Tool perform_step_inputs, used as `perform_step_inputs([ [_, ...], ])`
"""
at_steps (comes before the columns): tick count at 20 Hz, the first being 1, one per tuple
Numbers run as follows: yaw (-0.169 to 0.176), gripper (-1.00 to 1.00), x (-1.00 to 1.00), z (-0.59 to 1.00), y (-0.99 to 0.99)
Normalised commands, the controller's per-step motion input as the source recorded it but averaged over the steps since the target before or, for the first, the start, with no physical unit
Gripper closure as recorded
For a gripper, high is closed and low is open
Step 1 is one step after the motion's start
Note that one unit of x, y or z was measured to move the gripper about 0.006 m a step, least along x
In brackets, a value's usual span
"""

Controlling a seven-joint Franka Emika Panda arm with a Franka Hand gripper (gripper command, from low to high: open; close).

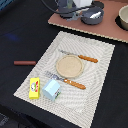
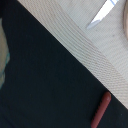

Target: Interact with the objects in diverse but meaningful ways.

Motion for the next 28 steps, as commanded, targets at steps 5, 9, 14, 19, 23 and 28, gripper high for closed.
perform_step_inputs([
  [5,0.000,-1.00,-0.70,-0.36,-0.60],
  [9,0.000,-1.00,-0.69,-0.38,-0.58],
  [14,0.000,-1.00,-0.65,-0.43,-0.58],
  [19,0.000,-1.00,-0.64,-0.43,-0.59],
  [23,0.000,-1.00,-0.64,-0.39,-0.61],
  [28,0.000,-1.00,-0.62,-0.24,-0.65],
])
